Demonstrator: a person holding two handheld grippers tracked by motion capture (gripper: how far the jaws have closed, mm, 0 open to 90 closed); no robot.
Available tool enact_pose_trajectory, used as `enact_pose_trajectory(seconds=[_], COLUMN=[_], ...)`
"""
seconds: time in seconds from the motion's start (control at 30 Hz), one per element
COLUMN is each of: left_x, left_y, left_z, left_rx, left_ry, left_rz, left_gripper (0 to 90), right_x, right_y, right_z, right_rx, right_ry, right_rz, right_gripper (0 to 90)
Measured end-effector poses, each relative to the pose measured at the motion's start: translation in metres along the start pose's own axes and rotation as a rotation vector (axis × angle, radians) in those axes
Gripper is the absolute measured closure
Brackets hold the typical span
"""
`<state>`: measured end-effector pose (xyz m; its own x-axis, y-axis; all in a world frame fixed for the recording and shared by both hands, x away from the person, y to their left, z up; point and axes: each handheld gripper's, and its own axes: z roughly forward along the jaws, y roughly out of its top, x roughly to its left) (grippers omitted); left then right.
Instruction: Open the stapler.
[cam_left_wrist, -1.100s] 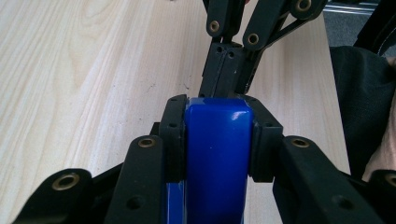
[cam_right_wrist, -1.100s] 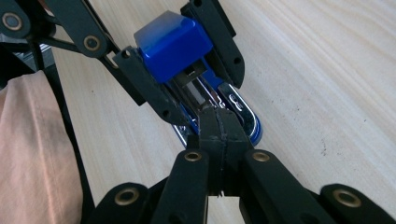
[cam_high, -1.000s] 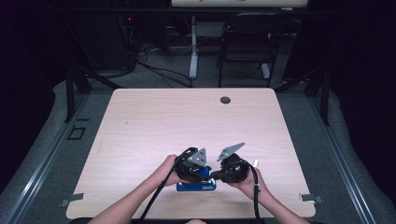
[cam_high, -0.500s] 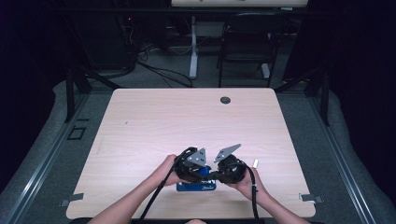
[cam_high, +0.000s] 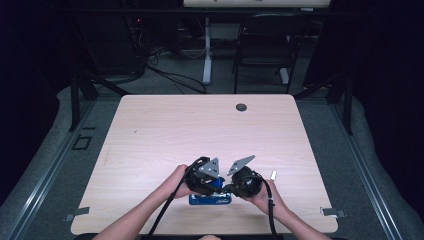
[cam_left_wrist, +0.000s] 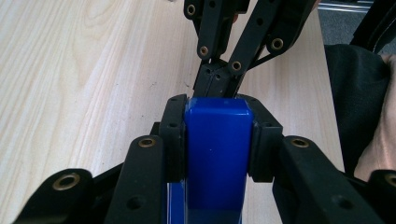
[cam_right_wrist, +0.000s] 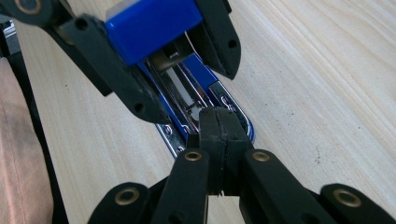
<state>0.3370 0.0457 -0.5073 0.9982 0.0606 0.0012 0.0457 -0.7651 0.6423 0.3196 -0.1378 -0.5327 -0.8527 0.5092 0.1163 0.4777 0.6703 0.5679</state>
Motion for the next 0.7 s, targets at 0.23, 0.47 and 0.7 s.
enact_pose_trajectory(seconds=[0.23,0.47,0.7], left_x=[0.0,-0.002,-0.004], left_y=[0.0,0.0,0.001], left_z=[-0.005,-0.011,-0.013], left_rx=[0.01,0.025,0.032], left_ry=[0.0,0.012,0.021], left_rz=[0.011,0.023,0.013], left_gripper=[66.2,66.2,66.3], right_x=[0.001,-0.001,0.0], right_y=[-0.001,0.0,0.0], right_z=[0.004,0.004,0.006], right_rx=[-0.009,0.02,0.005], right_ry=[-0.005,-0.001,-0.006], right_rz=[0.017,0.005,0.027], right_gripper=[90.0,90.0,90.0])
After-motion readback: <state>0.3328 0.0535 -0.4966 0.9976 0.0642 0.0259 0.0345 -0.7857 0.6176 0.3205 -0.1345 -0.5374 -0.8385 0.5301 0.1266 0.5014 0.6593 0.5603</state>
